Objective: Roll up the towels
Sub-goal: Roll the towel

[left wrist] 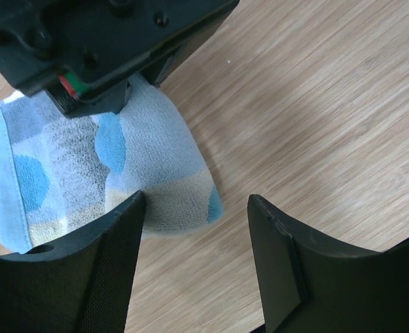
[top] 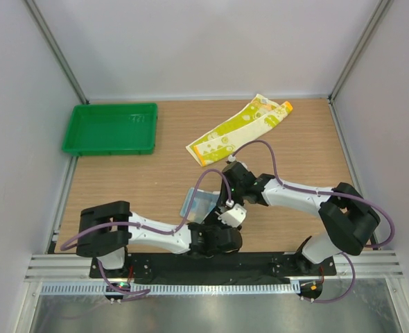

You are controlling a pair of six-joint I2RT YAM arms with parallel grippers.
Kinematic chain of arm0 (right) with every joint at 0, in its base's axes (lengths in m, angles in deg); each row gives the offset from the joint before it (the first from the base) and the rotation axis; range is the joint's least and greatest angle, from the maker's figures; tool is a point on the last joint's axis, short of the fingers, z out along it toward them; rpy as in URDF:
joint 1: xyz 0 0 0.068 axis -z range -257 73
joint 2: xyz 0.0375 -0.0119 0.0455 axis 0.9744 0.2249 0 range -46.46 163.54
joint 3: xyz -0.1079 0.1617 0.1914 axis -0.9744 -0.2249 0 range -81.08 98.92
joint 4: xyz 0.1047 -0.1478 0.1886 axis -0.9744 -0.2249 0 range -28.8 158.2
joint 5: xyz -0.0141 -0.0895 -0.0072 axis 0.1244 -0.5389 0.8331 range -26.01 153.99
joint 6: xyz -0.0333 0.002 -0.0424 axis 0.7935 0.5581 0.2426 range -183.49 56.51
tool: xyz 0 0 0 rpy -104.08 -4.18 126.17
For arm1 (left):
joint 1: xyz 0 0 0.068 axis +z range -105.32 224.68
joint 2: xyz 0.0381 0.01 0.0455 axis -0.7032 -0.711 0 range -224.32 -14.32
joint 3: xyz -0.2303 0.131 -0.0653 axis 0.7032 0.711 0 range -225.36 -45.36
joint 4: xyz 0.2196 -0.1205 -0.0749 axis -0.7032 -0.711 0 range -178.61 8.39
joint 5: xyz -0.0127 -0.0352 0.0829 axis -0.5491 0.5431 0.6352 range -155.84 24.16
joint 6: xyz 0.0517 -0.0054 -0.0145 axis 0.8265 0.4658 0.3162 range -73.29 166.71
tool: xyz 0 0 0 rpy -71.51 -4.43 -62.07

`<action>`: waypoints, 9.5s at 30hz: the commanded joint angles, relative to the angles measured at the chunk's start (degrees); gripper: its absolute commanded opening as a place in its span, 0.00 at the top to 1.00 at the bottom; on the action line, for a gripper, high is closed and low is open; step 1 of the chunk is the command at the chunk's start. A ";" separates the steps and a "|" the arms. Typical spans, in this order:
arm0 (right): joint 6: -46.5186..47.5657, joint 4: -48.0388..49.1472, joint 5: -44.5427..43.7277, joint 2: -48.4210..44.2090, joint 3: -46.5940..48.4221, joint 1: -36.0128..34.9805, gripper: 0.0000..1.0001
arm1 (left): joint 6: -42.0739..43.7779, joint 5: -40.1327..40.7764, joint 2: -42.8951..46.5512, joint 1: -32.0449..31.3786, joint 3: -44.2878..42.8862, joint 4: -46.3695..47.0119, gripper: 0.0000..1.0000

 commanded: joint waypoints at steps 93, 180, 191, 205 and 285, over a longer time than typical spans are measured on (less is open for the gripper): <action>-0.96 52.31 25.51 7.48 -16.22 6.06 0.26 | -64.50 -50.98 29.18 40.91 45.45 27.84 1.00; 3.70 1.00 13.03 18.92 14.28 -4.06 0.80 | -16.08 9.66 7.91 2.77 3.35 -17.33 0.39; 3.52 0.12 12.50 18.92 15.42 -3.88 0.80 | -20.82 8.87 3.78 0.75 3.53 -18.21 0.50; 2.82 -1.11 10.92 17.87 13.58 -2.13 0.80 | -23.29 6.85 6.76 0.49 4.76 -19.97 0.95; -1.13 67.78 30.60 19.09 -15.34 -0.89 0.25 | -77.16 -22.77 59.84 15.16 47.65 -18.65 1.00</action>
